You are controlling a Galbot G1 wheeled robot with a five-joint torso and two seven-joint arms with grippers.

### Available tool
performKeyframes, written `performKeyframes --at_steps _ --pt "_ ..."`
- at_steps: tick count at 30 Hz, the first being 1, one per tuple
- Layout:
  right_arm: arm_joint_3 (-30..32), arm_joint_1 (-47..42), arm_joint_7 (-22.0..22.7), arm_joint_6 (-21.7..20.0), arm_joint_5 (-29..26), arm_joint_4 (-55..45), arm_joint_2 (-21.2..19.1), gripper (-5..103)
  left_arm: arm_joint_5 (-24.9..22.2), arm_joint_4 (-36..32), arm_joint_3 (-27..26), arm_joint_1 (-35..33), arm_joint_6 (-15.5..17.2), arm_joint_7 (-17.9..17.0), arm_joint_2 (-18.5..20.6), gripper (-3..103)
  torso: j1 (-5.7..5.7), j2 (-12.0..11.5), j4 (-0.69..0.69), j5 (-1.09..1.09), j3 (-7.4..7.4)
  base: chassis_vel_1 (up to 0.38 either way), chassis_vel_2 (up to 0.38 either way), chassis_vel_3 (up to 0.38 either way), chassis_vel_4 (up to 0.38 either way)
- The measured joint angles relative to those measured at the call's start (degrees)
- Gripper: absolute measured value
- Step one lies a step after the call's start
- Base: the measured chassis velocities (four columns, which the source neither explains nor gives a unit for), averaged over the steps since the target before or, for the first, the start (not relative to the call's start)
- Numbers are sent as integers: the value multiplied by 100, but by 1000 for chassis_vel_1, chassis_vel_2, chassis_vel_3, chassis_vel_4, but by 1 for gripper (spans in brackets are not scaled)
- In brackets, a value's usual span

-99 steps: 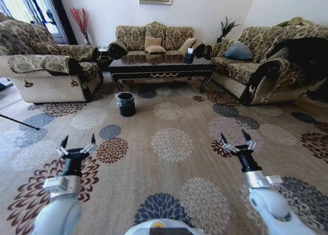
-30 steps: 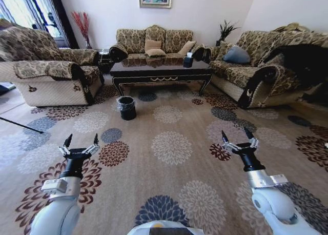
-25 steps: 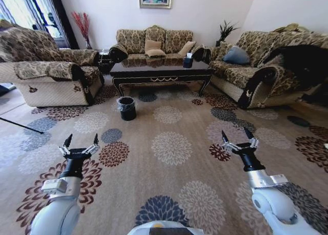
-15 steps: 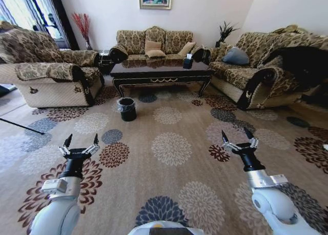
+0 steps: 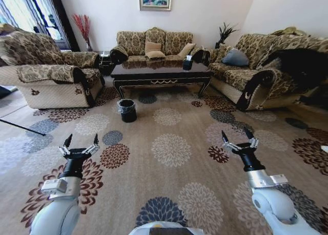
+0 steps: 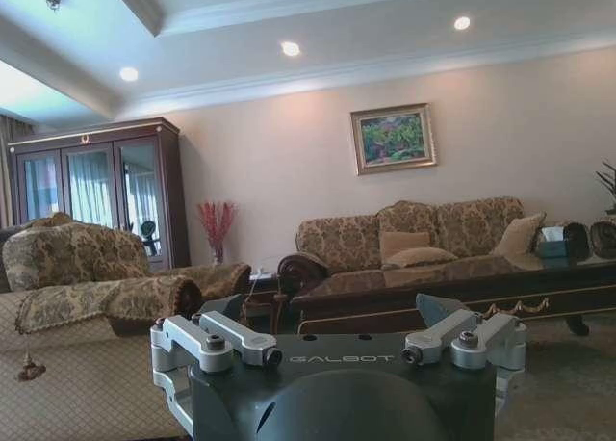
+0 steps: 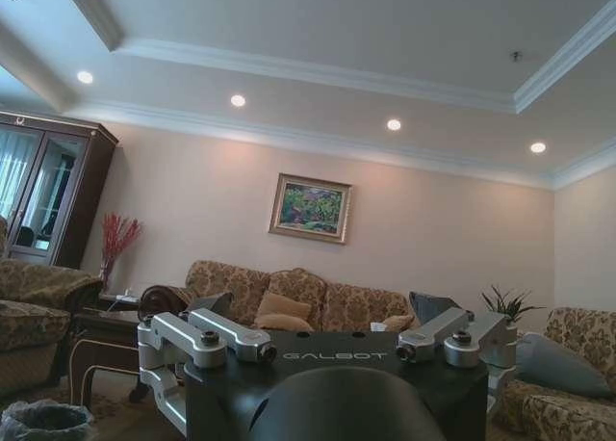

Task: Move to the front of the table and pick up the trash from the floor, then place it into the trash bin.

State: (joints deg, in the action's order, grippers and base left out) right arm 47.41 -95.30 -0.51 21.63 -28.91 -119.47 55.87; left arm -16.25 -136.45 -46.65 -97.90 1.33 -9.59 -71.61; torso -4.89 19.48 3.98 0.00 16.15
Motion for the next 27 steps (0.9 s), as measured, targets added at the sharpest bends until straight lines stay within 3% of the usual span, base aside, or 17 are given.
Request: performKeyframes --at_steps 27 --pt "0 0 0 0 0 0 0 100 0 0 0 0 0 0 0 100 -213 622 0 0 408 0 0 0 0"
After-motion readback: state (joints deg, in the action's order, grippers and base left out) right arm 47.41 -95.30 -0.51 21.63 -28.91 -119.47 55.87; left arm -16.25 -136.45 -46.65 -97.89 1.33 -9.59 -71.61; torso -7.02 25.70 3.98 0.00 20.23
